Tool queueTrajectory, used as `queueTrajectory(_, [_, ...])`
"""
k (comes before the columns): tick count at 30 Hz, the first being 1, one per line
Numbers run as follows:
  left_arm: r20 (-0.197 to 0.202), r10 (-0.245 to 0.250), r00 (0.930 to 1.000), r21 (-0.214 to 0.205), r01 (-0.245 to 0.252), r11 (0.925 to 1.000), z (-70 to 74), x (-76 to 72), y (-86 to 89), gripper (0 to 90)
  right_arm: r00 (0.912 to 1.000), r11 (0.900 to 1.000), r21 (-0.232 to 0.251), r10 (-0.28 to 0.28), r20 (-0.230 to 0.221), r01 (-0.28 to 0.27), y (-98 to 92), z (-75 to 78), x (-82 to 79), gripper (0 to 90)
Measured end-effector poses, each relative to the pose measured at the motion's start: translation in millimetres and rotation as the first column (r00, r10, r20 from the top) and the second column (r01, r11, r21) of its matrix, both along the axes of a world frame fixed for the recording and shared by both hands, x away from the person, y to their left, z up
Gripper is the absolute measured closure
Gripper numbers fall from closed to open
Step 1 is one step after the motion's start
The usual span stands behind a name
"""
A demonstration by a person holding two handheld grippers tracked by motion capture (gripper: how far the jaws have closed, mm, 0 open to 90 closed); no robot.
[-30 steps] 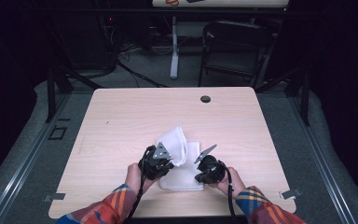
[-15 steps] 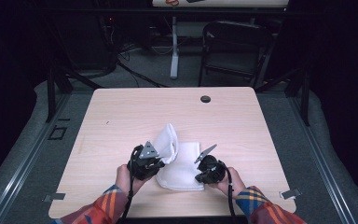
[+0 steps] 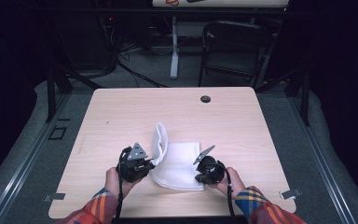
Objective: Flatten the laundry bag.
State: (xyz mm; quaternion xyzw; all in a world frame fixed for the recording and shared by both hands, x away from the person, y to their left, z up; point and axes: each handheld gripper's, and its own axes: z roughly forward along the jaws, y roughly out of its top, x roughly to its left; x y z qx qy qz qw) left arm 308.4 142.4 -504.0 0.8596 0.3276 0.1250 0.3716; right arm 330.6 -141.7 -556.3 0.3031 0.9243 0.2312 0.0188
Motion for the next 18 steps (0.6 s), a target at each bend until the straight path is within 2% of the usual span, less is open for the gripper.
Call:
queueTrajectory(14, [-0.044,0.036,0.9984,0.002,-0.036,0.9993,-3.3,-0.3,20.5,84.2,0.9999,1.0,0.003,0.008,-0.008,-0.008,-1.8,0.1,1.3,90.0])
queueTrajectory(15, [-0.06,0.04,0.9974,0.007,-0.04,0.9992,-4.7,-0.2,22.0,84.2,1.0,1.0,-0.004,0.005,-0.003,-0.005,-1.9,0.5,0.7,90.0])
queueTrajectory(16, [-0.06,0.04,0.9974,0.007,-0.04,0.9992,-4.7,-0.2,22.0,84.1,1.0,1.0,-0.007,0.006,-0.003,-0.006,-2.2,0.6,0.7,90.0])
queueTrajectory(17, [-0.081,0.035,0.9961,0.013,-0.034,0.9993,-6.7,-0.5,23.1,84.2,1.0,1.0,-0.001,0.006,-0.005,-0.006,-2.7,0.2,0.5,90.0])
queueTrajectory(18, [-0.081,0.035,0.9961,0.013,-0.034,0.9993,-6.7,-0.5,23.1,84.2,1.0,1.0,-0.001,0.006,-0.005,-0.006,-3.3,0.1,0.6,90.0])
